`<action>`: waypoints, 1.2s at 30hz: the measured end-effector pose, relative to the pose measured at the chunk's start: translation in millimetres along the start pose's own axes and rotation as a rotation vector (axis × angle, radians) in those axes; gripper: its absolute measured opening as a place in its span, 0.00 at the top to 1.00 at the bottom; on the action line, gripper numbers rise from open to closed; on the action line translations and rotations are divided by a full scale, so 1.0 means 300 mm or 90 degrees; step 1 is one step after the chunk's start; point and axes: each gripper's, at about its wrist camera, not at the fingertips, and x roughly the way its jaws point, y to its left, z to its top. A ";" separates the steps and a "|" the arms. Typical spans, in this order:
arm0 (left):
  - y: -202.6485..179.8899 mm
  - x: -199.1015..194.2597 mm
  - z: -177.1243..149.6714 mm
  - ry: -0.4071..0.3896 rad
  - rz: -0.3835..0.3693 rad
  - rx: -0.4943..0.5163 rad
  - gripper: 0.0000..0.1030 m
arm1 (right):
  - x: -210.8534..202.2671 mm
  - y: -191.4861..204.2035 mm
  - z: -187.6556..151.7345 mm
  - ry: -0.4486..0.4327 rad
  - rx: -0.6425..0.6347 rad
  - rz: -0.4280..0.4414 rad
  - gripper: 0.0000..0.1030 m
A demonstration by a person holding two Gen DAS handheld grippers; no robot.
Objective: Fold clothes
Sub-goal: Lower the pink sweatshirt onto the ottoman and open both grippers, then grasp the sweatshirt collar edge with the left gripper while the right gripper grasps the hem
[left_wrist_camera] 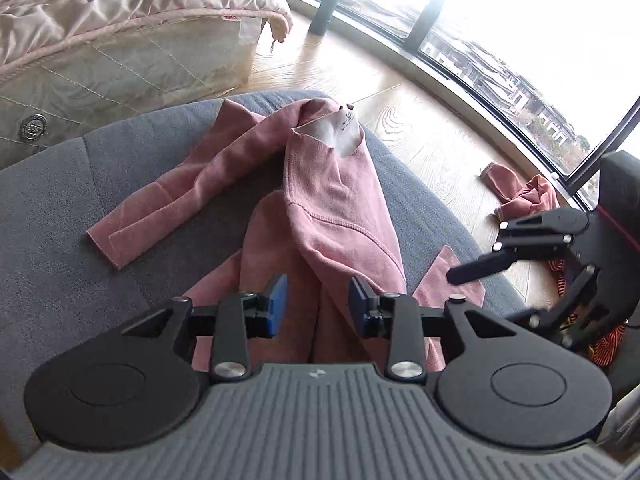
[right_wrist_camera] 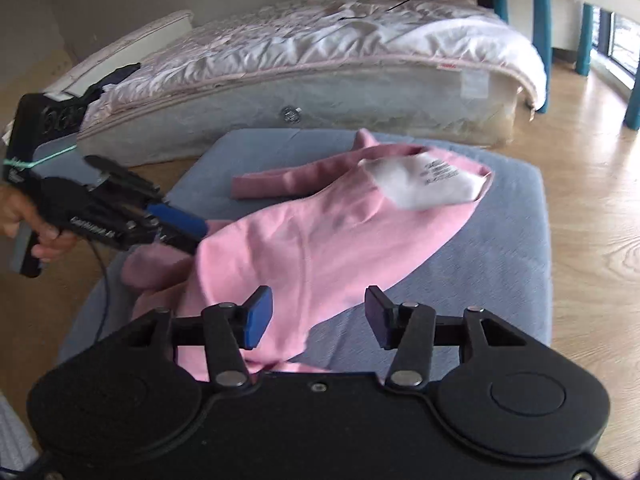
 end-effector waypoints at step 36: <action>0.061 -0.060 0.048 0.012 0.049 -0.078 0.88 | 0.140 0.337 -0.090 -0.092 -0.179 0.138 0.55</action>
